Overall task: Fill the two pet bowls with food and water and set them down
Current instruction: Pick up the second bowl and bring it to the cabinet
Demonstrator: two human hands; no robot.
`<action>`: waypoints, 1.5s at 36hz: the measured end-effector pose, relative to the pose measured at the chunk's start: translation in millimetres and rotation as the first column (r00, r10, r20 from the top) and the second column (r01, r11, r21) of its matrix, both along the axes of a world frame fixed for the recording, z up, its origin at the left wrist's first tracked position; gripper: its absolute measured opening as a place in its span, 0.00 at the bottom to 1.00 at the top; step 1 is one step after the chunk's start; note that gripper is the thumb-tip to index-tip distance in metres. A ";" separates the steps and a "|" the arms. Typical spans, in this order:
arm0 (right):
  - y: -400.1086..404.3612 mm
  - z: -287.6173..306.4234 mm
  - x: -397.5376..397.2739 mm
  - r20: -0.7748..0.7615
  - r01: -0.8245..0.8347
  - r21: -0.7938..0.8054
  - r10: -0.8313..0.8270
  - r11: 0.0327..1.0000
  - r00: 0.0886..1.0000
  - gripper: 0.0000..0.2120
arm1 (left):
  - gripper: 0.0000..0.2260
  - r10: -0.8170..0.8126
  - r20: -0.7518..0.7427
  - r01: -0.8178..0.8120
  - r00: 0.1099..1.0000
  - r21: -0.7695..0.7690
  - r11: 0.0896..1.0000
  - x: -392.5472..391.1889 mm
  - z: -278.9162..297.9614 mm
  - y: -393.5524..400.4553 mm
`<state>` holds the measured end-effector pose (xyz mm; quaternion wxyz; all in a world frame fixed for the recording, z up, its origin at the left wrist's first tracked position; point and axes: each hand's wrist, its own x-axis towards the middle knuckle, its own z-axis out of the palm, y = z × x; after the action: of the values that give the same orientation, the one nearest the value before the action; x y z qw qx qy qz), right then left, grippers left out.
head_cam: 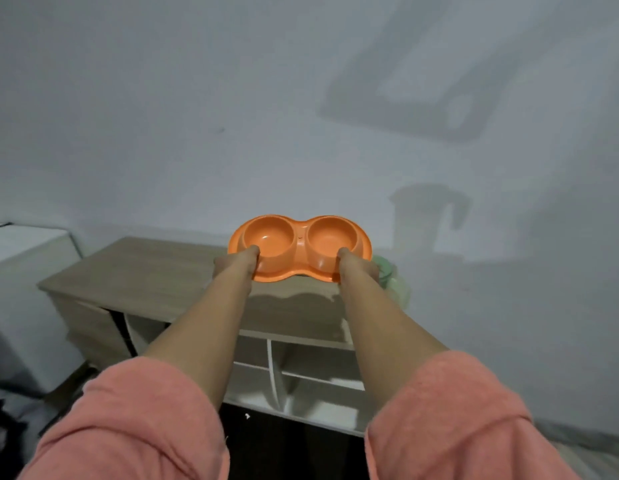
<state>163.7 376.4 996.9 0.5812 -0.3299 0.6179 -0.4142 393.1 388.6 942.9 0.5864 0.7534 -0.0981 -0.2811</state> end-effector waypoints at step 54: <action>-111.5 -188.8 112.5 -0.467 0.032 0.416 0.184 0.909 0.865 0.34 | 0.26 -0.223 -0.097 0.238 0.970 0.570 0.786 61.9 -160.0 -81.6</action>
<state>276.2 264.9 808.1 0.4749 -0.3202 0.8054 -0.1526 455.0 307.0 782.9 0.2925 0.8742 -0.0923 -0.3763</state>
